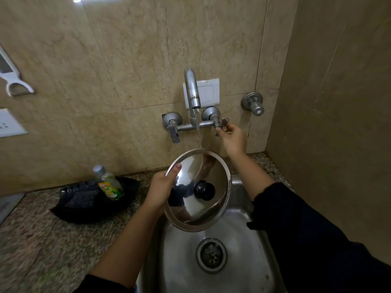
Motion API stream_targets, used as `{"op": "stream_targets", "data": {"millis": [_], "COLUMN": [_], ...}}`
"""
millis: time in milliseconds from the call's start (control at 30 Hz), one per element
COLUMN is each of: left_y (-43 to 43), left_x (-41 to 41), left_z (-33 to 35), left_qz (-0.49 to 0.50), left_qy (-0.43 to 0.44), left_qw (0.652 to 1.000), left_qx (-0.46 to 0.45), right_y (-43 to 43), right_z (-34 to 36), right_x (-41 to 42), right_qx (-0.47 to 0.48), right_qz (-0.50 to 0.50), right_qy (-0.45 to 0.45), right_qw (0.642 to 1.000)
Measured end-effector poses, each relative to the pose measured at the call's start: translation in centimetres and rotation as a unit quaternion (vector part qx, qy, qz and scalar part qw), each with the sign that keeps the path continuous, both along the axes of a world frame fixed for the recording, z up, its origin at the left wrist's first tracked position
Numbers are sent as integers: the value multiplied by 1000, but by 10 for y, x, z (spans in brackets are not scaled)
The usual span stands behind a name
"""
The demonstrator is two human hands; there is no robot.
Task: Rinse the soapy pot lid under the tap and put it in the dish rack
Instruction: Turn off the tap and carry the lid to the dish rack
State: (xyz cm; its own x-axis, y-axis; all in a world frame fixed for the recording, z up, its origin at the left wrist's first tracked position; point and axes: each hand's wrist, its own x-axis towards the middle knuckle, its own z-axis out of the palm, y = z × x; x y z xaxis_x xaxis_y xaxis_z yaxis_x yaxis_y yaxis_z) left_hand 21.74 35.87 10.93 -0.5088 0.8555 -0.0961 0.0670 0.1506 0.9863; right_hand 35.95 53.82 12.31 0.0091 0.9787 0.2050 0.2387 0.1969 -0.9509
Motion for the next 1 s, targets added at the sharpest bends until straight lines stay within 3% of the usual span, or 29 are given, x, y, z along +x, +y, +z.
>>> {"op": "stream_targets", "data": {"millis": [200, 300, 400, 500, 567, 667, 767, 900, 1000], "left_y": [-8, -12, -18, -28, -35, -43, -47, -59, -66], "left_x": [0, -3, -3, -4, -5, 3, 12, 18, 21], "left_z": [6, 3, -2, -11, -19, -26, -42, -64, -68], "left_qz": [25, 18, 23, 54, 76, 106, 142, 115, 53], "left_qy": [-59, -50, -36, -41, -97, -235, -275, -278, -253], "left_qw": [998, 999, 999, 997, 991, 963, 946, 954, 962], "left_qx": [10, 14, 29, 40, 43, 82, 98, 3, -91], "right_y": [-4, -9, -26, -59, -83, -109, -121, -139, -158], "right_z": [0, 3, -3, -17, -26, -41, -38, -8, 5], "right_x": [-12, -5, 9, 28, 43, 65, 79, 77, 68], "right_qx": [96, 111, 44, -127, -236, -292, -255, -156, -36], "right_qz": [-86, -74, 16, 135, 171, 244, 285, 293, 276], "right_qy": [-201, -227, -182, -90, -12, 95, 103, 77, -53], "right_qw": [971, 965, 982, 979, 957, 920, 918, 940, 959]}}
